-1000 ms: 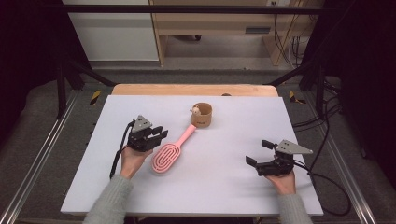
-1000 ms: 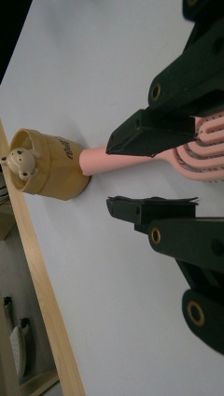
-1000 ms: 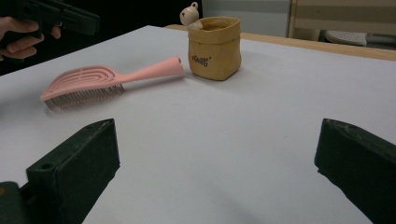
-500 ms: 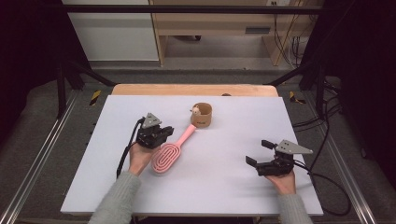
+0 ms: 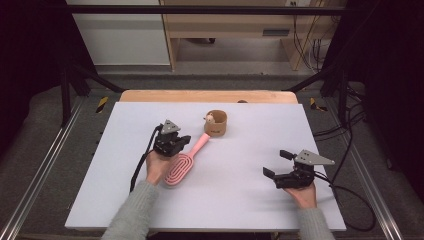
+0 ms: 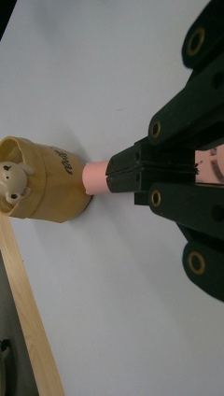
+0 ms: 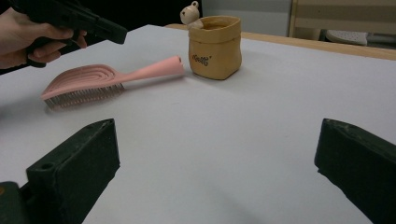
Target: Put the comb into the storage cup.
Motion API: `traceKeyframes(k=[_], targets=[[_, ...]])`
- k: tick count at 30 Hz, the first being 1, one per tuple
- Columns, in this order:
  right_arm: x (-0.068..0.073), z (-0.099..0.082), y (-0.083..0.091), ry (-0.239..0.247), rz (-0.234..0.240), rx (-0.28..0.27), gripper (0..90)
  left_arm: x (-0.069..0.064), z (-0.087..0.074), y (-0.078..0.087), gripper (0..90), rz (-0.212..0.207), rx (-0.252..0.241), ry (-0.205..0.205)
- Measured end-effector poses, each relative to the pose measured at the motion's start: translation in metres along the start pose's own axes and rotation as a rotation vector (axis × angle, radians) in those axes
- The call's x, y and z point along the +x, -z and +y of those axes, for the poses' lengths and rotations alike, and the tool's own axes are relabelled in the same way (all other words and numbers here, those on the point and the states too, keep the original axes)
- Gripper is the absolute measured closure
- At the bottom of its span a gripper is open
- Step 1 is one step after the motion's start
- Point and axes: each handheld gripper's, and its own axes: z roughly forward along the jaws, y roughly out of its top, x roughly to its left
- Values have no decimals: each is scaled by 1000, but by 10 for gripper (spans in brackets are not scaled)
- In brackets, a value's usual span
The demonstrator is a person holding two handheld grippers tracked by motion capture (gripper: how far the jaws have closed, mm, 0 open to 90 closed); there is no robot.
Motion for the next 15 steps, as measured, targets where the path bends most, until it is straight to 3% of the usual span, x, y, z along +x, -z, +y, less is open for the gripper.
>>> traceKeyframes(k=[15], targets=[[0,0,0,2,-1,2,4,-5,6,-23,897,27,62,-18]])
